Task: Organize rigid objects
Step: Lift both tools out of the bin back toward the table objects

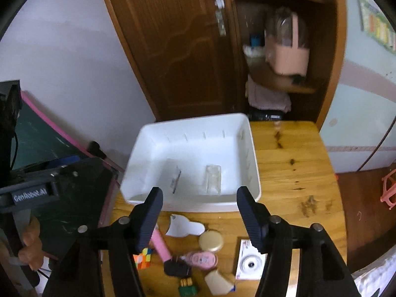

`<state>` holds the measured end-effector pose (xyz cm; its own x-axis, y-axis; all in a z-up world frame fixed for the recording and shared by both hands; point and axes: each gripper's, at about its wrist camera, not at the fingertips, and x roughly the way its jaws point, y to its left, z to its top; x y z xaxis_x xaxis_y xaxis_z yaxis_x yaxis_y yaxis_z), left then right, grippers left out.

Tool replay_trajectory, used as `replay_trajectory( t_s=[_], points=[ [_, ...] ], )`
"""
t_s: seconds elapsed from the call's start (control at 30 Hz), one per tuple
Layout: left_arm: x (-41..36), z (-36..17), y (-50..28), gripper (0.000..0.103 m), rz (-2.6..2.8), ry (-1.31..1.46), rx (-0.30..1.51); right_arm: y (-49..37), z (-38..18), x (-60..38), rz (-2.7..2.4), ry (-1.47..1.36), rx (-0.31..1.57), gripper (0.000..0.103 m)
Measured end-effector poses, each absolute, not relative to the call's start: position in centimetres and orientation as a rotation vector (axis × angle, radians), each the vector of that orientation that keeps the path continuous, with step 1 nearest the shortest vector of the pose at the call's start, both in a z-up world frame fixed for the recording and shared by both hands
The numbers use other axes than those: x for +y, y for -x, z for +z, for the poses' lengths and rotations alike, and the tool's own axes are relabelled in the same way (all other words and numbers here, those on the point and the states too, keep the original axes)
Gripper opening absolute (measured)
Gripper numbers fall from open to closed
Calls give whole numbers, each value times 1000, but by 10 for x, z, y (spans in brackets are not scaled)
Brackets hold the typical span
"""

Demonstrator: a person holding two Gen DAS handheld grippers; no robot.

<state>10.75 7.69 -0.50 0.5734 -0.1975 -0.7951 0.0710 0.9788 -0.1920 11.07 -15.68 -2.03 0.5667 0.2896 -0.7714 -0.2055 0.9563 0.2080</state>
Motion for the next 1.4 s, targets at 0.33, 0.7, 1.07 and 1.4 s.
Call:
replay_trajectory(
  t_s=[0.33,0.7,1.07,1.4],
  points=[
    [75,13,-41,100,-69,107,829,-31,-16,-175,247,-82,880,63],
    [69,-83,-20,99,-17,37,915,17,-118,-140,327,22,956,63],
    [72,-175,-32,99,-69,10,1017,28,-197,-113,331,41,1049,63],
    [79,-213,-48,99,-75,6,1125,23,-222,-106,296,37,1059,63]
  ],
)
